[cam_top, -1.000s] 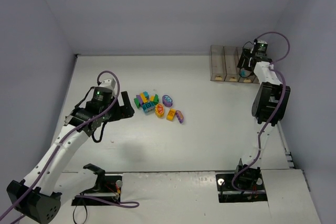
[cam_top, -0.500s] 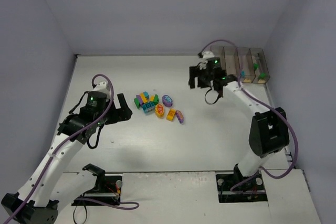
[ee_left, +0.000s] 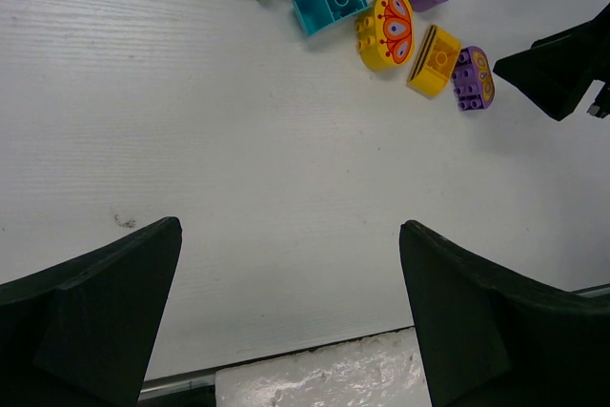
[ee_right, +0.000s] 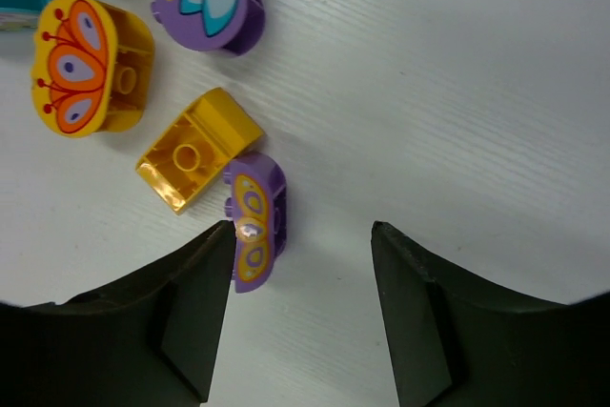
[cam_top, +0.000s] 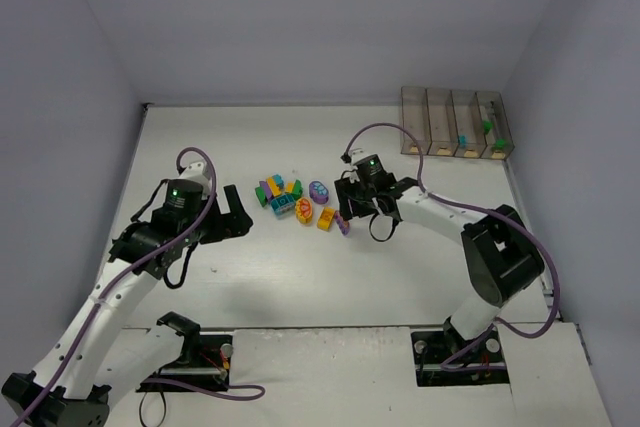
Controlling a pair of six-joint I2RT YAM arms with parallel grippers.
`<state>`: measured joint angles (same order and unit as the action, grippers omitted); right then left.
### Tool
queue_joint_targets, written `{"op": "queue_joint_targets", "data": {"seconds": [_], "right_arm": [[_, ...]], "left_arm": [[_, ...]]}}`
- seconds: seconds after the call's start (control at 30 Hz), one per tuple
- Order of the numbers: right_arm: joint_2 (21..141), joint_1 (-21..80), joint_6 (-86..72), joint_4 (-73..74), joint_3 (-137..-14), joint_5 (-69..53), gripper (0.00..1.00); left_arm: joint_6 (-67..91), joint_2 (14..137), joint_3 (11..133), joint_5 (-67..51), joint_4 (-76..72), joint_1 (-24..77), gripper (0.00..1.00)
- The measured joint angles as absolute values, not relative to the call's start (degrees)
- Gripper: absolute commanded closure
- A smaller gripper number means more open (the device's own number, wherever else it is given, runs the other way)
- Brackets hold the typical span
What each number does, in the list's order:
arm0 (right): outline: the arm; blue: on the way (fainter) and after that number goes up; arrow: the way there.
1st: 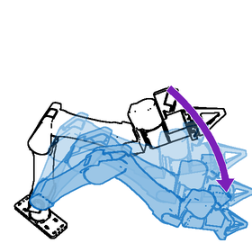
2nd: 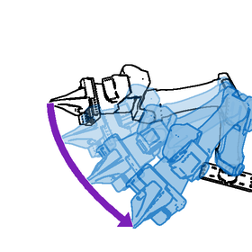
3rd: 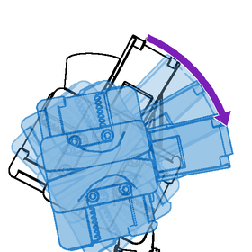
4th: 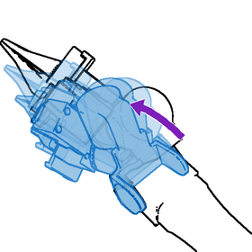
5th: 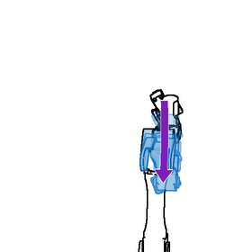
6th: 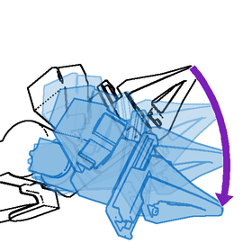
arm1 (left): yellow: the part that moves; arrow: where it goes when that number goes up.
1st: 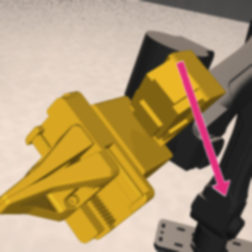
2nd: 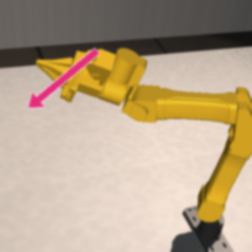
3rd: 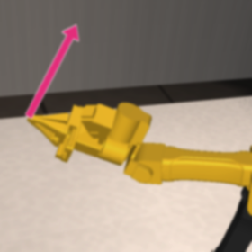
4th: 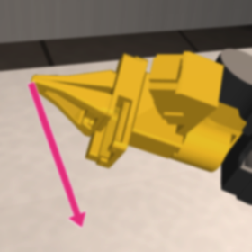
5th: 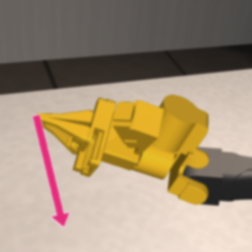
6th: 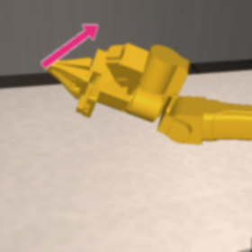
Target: Sort the legos into containers by color
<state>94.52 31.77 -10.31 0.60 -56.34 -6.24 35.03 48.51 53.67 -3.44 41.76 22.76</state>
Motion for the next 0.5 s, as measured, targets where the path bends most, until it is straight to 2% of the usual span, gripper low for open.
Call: {"op": "queue_joint_targets", "data": {"seconds": [0.43,0.5], "right_arm": [[96.23,35.27,-11.33,-3.92,-55.9,-6.46,0.48],[97.54,35.27,-11.33,-4.19,-55.81,-6.37,0.52]], "left_arm": [[35.16,49.58,53.6,-4.29,42.0,22.76,0.1],[35.16,49.76,53.6,-4.29,42.0,22.76,0.1]]}}
